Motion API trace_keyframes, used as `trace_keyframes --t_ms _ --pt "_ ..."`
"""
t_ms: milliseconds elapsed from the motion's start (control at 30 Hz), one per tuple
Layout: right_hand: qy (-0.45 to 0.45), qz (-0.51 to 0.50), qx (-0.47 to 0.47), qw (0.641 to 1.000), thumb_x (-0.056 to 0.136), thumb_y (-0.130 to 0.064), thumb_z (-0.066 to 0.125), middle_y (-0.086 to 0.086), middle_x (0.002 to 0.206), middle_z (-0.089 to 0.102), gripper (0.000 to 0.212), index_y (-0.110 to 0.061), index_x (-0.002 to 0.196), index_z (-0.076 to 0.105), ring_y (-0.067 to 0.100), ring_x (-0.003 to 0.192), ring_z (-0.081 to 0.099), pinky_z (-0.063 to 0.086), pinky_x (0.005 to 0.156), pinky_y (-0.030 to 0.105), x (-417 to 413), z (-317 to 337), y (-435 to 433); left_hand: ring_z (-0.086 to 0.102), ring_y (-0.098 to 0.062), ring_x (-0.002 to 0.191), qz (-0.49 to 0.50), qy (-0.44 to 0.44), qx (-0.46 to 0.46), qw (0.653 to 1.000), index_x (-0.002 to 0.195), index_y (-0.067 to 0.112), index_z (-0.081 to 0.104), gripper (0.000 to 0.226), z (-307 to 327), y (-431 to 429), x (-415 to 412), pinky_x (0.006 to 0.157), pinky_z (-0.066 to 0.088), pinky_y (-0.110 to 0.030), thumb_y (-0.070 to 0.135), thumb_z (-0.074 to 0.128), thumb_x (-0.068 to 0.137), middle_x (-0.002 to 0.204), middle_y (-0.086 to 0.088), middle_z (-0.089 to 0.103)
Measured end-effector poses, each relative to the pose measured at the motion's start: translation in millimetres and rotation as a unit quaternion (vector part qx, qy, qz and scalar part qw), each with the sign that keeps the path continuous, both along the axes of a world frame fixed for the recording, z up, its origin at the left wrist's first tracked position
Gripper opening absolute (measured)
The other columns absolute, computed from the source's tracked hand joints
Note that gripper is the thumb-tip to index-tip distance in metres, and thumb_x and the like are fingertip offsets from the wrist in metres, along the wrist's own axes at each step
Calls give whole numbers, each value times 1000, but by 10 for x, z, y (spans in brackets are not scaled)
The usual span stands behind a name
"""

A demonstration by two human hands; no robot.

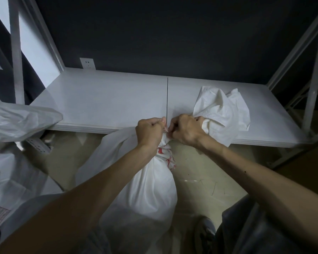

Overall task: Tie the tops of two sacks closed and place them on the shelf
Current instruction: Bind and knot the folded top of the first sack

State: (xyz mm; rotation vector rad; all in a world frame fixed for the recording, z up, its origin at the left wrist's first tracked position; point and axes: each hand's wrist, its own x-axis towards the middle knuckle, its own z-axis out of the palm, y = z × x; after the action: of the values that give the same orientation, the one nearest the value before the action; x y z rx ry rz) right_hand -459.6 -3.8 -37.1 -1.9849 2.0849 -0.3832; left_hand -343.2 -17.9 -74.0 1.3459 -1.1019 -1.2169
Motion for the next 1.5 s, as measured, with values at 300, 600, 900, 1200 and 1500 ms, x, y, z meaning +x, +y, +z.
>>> trace_keyframes --t_ms 300,600,900,1200,1500 --pt "-132 -1 39 990 76 -32 77 -17 85 70 12 -29 86 71 2 87 59 22 92 33 -129 -22 -37 43 -9 44 -51 51 -19 997 61 7 69 33 118 -7 35 55 44 -23 11 64 94 62 -8 65" --pt "-137 4 126 982 76 -55 72 -16 66 65 29 -26 71 71 7 82 59 38 97 32 -149 31 -85 57 -13 53 -60 32 -2 998 61 -1 67 38 40 -5 19 69 52 -32 15 62 96 53 -1 63" --pt "-159 -4 184 970 75 -26 75 -13 73 66 11 -27 66 70 14 92 61 42 97 34 -161 -56 -155 50 -6 42 -24 23 10 999 66 -9 64 35 47 32 -15 55 46 -21 10 62 95 55 -8 59" --pt "-157 51 89 982 81 -38 73 -22 69 61 16 -27 92 75 3 77 56 38 84 27 -213 -32 -18 53 -9 43 -15 84 59 995 64 -4 64 28 112 -6 16 62 49 -27 0 61 92 45 0 58" --pt "-253 27 12 967 67 -36 87 -25 58 64 13 -30 73 77 -2 69 60 41 95 34 -104 -122 38 63 -19 61 -7 -195 -159 968 69 6 73 29 68 -17 155 64 51 -28 20 64 93 62 -3 68"
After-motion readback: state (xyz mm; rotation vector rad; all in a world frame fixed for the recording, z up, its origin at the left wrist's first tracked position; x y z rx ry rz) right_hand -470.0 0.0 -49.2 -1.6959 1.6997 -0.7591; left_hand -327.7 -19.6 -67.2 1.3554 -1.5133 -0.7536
